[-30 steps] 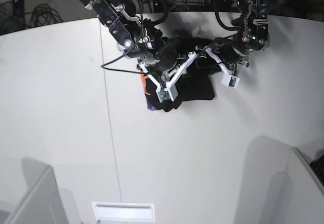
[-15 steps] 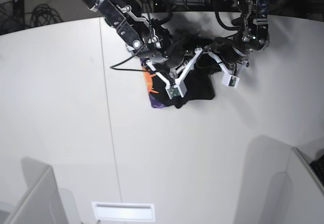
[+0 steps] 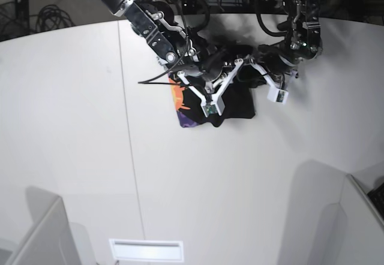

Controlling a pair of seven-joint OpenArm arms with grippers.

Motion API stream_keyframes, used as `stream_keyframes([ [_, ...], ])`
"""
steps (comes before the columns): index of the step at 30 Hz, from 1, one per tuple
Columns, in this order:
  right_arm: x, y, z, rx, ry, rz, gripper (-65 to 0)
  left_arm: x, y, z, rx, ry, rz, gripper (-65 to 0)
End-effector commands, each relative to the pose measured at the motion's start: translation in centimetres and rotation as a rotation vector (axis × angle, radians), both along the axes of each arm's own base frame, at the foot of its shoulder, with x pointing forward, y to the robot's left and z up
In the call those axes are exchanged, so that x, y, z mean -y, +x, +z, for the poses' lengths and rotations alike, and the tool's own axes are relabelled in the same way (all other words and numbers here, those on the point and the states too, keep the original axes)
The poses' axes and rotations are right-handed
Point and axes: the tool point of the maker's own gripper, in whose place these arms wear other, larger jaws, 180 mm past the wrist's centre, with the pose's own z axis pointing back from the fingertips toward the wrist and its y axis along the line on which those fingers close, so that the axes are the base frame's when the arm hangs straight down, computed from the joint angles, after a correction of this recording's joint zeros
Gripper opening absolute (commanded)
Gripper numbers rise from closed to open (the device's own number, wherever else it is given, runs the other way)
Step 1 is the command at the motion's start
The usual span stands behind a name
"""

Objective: Fold the T-shirt properly
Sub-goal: 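Fold the right gripper's end over toward the left gripper, then release the shirt and withdraw both grippers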

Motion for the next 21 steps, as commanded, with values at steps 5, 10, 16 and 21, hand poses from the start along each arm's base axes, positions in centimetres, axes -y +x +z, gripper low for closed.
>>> stream_keyframes([
  [5,-0.3,1.2,0.5,0.027,0.007,-0.003,-65.0,-3.9,-1.3,2.0,0.025,0.090,0.064,-65.0],
  [10,-0.4,1.2,0.5,0.027,0.009,-0.004,-51.8,-6.6,-3.3,3.0,0.028,0.140,0.116,-65.0],
  [16,-1.4,1.1,1.1,0.022,0.030,0.005,-22.5,-9.3,-6.4,3.4,0.016,0.186,0.072,-65.0],
  [21,-1.8,1.5,1.7,0.036,0.041,0.009,-18.3,-12.2,-7.8,3.8,0.002,0.231,0.127,-65.0],
])
